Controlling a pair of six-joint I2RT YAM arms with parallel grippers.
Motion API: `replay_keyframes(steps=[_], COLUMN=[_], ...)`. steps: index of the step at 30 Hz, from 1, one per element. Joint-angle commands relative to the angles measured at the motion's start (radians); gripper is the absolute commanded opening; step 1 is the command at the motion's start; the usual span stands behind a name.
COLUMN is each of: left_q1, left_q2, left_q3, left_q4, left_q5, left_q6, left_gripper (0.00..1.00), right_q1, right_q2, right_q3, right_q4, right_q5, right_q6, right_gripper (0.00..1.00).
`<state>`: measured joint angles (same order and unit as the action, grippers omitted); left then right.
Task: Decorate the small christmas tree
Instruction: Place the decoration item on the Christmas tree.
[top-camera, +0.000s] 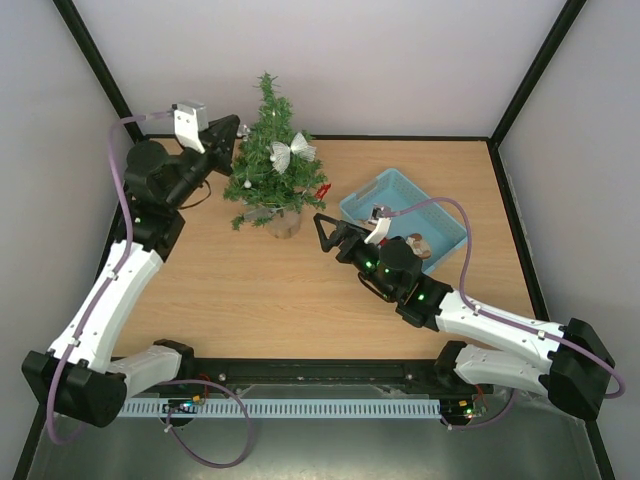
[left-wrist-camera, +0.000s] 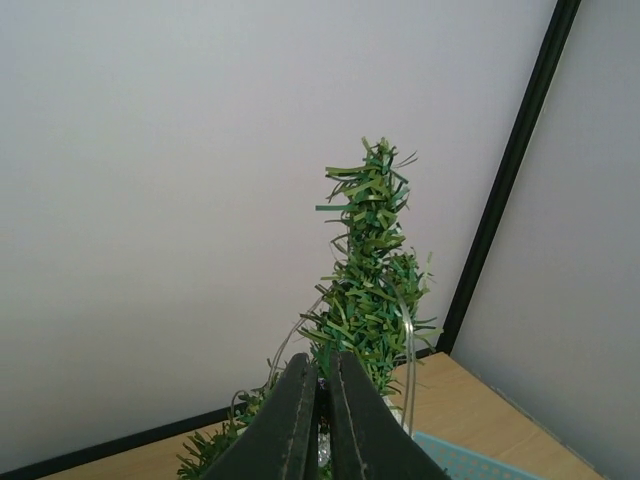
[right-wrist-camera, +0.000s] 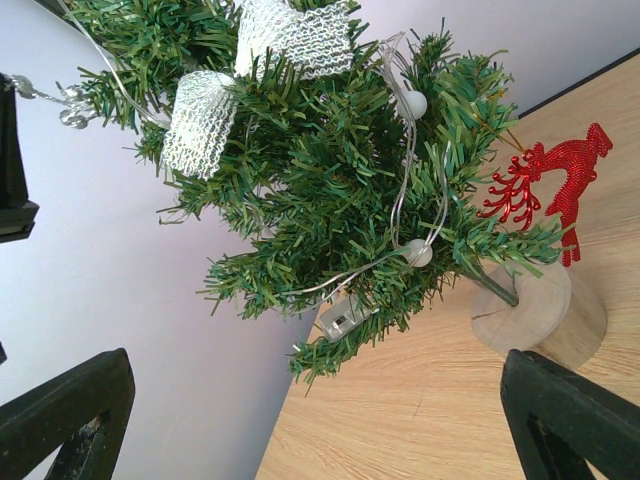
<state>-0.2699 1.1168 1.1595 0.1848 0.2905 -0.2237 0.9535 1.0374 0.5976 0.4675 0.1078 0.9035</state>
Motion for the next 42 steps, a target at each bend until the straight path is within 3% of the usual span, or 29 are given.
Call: replay_keyframes(steps=[1,12,26,34,37,40,42], left_q1=[-0.004,-0.003,-0.006,-0.006,-0.006,-0.007,-0.006], left_q2=[0.031,0.049,0.051,0.031,0.021,0.011,0.003], left_q3=[0.012,-0.08,-0.128,-0.118,-0.11,-0.101,-0.09], left_q4=[0.059,0.162,0.179,0.168,0.153,0.137,0.121], left_q5=[0.0,0.06,0.101,0.078,0.073,0.072,0.066], left_q6=[0.001,0.024,-0.005,-0.018,-0.021,-0.021,-0.023], left_gripper=[0.05,0.05,0.07,0.19,0.29,0.3,0.37], right_q1=[0.003,0.003,0.003,0.003,0.003,0.004,0.001], right_q2=[-0.021,-0.039,-0.04,-0.069,-0.097,-0.13,-0.135], right_q3=[0.033,0.01,0.01,0.015,0.016,0.017,0.033], right_q4=[-0.005,0.01,0.009,-0.04,-0.08,-0.118,-0.17], right_q5=[0.013,0.029,0.027,0.059,0.097,0.141,0.18], right_q6=[-0.014,-0.014,-0.016,-0.052,-0.083,-0.116,-0.148], right_gripper=[0.98,0.98,0.98,0.98,0.98,0.98,0.98])
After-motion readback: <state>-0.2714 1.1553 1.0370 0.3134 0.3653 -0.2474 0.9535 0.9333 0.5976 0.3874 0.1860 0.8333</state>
